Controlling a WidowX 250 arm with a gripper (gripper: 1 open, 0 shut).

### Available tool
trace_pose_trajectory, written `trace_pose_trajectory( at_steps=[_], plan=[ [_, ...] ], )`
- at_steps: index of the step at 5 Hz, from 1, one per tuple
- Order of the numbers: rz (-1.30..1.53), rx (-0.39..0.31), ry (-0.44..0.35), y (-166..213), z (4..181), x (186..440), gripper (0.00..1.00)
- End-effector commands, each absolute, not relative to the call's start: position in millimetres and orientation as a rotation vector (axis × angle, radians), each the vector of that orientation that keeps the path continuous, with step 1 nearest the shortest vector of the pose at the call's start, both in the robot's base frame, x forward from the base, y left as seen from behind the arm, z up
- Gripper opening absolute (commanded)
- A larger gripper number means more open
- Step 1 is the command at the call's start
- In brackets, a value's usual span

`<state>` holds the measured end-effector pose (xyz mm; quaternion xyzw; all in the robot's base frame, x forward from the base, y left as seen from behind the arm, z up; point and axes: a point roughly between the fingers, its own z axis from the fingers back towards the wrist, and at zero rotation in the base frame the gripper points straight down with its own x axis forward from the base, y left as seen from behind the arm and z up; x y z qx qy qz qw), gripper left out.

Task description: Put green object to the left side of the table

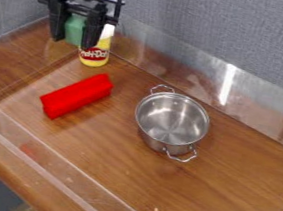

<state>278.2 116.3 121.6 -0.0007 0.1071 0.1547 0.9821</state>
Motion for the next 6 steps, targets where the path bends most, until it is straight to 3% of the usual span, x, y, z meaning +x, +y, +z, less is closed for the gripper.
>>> trace_pose_trajectory(
  at_steps=[1, 6],
  plan=[
    [0.31, 0.015, 0.15, 126, 139.1, 283, 0.0],
    [0.266, -0.007, 0.144, 148, 121.9, 292, 0.0]
  ],
)
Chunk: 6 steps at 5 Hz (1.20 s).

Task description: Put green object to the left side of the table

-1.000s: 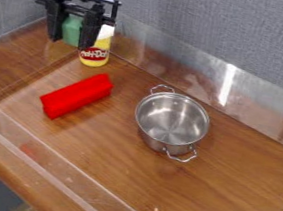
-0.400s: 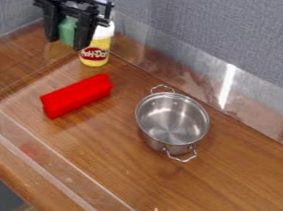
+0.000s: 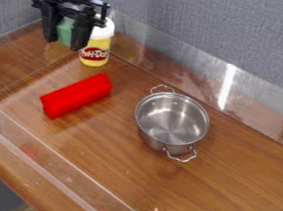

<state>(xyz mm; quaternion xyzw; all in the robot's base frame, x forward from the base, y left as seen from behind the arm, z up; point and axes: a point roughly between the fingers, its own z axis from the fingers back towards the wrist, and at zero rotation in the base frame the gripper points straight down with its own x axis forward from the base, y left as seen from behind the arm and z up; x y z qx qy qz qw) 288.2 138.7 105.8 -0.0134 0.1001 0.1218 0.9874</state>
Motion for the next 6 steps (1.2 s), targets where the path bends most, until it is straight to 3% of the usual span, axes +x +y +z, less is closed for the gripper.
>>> trace_pose_trajectory(
  at_steps=[1, 5, 6],
  plan=[
    [0.261, -0.007, 0.14, 152, 118.4, 295, 0.0],
    [0.229, -0.006, 0.117, 164, 104.2, 306, 0.0],
    [0.241, 0.009, 0.147, 172, 93.6, 302, 0.0]
  ],
)
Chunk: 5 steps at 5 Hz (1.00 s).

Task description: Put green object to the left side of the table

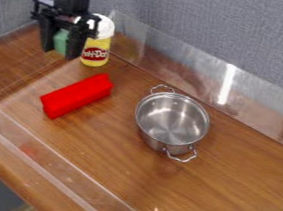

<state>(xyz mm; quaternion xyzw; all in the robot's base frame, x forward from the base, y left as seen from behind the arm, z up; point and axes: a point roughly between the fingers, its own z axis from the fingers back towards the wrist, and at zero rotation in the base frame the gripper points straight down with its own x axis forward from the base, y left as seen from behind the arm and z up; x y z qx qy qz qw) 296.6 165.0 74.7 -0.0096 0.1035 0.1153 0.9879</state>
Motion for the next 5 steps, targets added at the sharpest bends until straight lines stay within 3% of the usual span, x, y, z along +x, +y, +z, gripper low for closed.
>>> trace_pose_trajectory(
  at_steps=[1, 5],
  plan=[
    [0.245, 0.02, 0.176, 178, 82.5, 298, 0.0],
    [0.256, 0.038, 0.259, 187, 47.3, 291, 0.0]
  ],
)
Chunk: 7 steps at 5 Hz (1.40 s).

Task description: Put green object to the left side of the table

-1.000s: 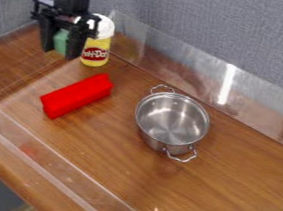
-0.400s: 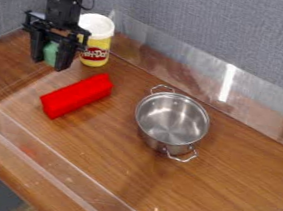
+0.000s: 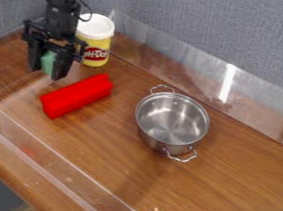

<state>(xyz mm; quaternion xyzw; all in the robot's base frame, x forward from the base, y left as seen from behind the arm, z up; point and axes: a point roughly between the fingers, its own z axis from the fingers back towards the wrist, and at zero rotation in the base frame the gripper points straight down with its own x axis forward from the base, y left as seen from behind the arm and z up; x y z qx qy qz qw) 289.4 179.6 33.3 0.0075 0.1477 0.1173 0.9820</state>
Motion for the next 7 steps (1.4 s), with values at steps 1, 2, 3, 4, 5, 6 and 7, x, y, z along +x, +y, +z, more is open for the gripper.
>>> trace_pose_trajectory(
  at_steps=[1, 2, 3, 4, 5, 6, 7],
  plan=[
    [0.259, 0.039, 0.269, 186, 42.4, 290, 1.0],
    [0.262, 0.033, 0.258, 185, 50.3, 288, 1.0],
    [0.262, 0.024, 0.241, 183, 61.7, 287, 1.0],
    [0.262, 0.018, 0.223, 182, 73.4, 286, 1.0],
    [0.263, 0.007, 0.185, 180, 92.8, 283, 1.0],
    [0.253, -0.012, 0.132, 175, 121.9, 278, 1.0],
    [0.238, -0.04, 0.107, 167, 141.9, 269, 1.0]
  ],
)
